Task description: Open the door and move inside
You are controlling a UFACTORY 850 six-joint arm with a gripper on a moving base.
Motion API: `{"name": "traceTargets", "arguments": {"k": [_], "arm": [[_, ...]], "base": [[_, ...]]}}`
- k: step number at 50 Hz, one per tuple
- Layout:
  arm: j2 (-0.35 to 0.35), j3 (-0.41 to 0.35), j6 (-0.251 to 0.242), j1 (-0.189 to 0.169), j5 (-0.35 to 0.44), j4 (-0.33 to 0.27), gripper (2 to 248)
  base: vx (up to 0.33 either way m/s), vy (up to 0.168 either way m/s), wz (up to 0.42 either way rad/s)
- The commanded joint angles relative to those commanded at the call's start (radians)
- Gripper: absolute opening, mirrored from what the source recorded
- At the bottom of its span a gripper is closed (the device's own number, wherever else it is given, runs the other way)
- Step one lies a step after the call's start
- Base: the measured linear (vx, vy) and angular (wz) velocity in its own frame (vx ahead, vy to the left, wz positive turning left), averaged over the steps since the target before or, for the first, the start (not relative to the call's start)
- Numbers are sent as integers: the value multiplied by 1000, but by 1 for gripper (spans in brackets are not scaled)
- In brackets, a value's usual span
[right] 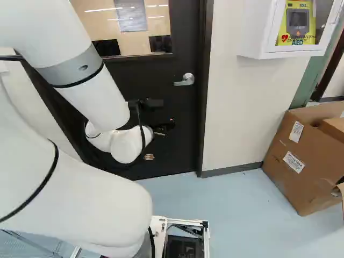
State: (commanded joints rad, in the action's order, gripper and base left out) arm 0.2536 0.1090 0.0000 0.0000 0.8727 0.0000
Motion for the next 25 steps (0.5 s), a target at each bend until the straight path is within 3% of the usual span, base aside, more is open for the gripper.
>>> {"name": "traceTargets", "arguments": {"k": [25], "arm": [[-42, 58, 0, -10, 0, 0, 247]], "base": [[0, 0, 0]]}}
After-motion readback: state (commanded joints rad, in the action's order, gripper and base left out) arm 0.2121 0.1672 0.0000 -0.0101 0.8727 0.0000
